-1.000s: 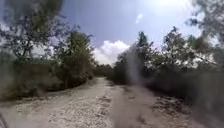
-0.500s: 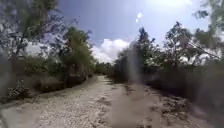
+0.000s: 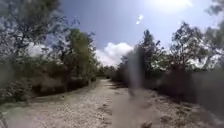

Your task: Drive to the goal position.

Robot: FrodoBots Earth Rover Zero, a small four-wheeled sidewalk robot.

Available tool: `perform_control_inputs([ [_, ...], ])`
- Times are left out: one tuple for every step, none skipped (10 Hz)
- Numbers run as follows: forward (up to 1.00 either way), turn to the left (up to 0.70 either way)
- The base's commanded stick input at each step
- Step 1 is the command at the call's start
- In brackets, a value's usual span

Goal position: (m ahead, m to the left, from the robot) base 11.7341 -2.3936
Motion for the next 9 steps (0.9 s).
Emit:
perform_control_inputs([
  [0.60,0.01],
  [0.60,0.01],
  [0.60,0.01],
  [0.60,0.01],
  [0.60,0.01],
  [0.60,0.01],
  [0.60,0.01],
  [0.60,0.01],
  [0.60,0.01],
])
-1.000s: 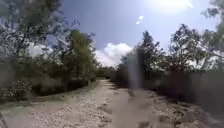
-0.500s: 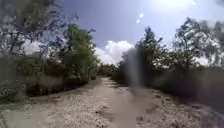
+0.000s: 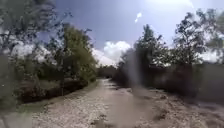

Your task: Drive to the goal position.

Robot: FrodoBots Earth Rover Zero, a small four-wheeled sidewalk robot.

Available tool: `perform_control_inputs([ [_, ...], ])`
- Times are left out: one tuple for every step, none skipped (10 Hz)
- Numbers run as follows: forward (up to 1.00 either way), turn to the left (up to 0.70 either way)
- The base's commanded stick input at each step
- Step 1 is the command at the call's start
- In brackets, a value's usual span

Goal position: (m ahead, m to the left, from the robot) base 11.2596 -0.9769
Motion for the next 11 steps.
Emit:
perform_control_inputs([
  [0.60,0.01],
  [0.60,0.01],
  [0.60,0.01],
  [0.60,0.01],
  [0.60,0.01],
  [0.60,0.01],
  [0.60,0.01],
  [0.60,0.01],
  [0.60,0.01],
  [0.60,0.01],
  [0.60,0.01],
])
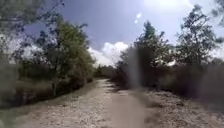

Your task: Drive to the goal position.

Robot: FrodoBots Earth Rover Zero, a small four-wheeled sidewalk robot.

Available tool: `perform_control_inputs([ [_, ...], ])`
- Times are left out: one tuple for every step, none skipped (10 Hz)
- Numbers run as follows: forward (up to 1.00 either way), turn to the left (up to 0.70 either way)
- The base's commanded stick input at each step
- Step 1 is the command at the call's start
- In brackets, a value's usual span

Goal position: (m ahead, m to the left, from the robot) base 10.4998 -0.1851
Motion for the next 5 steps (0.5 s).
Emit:
perform_control_inputs([
  [0.60,0.01],
  [0.60,0.01],
  [0.60,0.11],
  [0.60,0.13],
  [0.60,0.14],
])
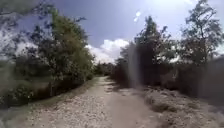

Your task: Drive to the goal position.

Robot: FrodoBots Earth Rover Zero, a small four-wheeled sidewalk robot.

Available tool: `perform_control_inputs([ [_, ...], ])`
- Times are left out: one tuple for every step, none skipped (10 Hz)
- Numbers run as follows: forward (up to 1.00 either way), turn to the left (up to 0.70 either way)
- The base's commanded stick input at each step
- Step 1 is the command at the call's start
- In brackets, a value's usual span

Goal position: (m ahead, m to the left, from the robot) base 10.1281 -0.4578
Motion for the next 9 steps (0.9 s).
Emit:
perform_control_inputs([
  [0.60,0.13],
  [0.60,0.06],
  [0.60,0.01],
  [0.60,0.03],
  [0.60,0.06],
  [0.60,0.15],
  [0.60,0.15],
  [0.60,0.14],
  [0.60,0.05],
])
